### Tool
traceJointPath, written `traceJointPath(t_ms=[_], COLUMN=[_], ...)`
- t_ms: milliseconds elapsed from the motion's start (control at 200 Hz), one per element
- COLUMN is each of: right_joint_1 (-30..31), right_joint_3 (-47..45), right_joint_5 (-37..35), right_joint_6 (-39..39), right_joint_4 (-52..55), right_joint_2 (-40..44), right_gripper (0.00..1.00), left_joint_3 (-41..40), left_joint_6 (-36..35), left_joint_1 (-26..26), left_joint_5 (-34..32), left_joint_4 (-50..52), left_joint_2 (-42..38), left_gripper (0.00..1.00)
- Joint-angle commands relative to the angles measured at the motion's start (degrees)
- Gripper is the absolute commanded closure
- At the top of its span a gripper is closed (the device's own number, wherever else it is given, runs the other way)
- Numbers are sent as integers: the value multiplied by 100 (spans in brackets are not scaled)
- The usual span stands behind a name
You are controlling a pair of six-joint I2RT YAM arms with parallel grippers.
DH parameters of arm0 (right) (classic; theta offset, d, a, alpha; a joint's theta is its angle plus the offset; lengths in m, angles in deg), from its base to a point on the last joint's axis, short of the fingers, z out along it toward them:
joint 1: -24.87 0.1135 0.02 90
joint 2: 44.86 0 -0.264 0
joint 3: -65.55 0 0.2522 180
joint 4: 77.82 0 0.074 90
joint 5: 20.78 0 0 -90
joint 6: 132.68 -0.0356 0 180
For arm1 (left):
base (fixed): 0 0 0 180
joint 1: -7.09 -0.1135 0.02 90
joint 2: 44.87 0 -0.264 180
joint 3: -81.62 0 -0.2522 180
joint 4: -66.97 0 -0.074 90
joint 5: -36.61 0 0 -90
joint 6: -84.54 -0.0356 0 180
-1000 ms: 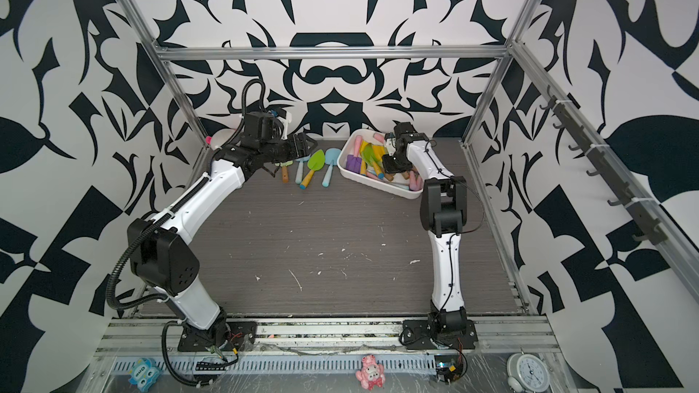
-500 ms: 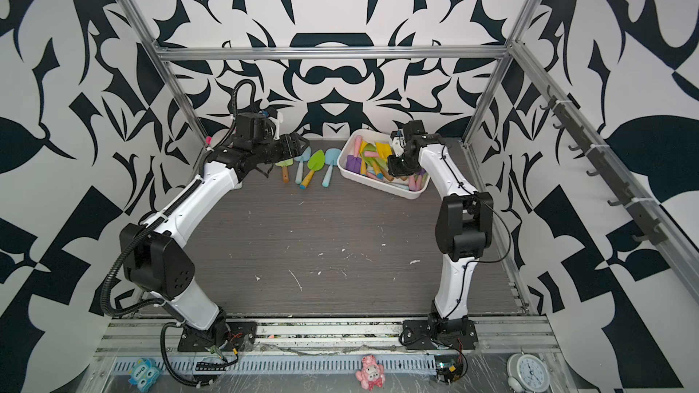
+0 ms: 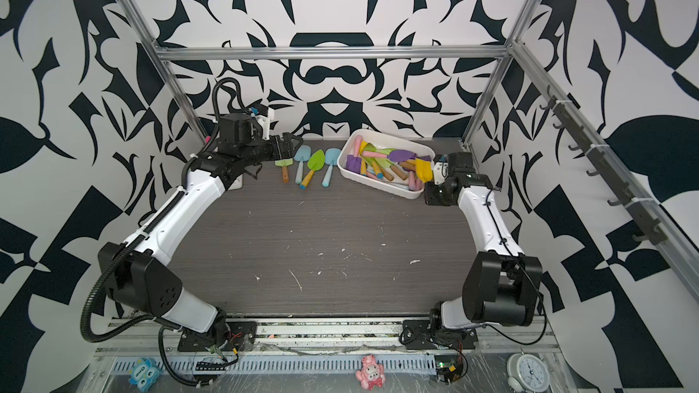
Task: Take the shovel out of the storage box
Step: Pick up the shovel from the storage box, then place the shovel at the center of the board.
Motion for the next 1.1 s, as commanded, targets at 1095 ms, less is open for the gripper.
traceJointPath(t_ms=[1095], right_joint_1=[-1628], right_joint_3=[-819], right_joint_5=[-1877], right_joint_6=[1586], right_joint_4=[-1370], right_joint_2=[-1501], right_gripper=[100], left_joint_3=[-1132], left_joint_6=[-964], left_joint_1=[-50], left_joint_5=[-727], left_joint_4=[624], left_joint_2=[-2050], left_gripper=[1])
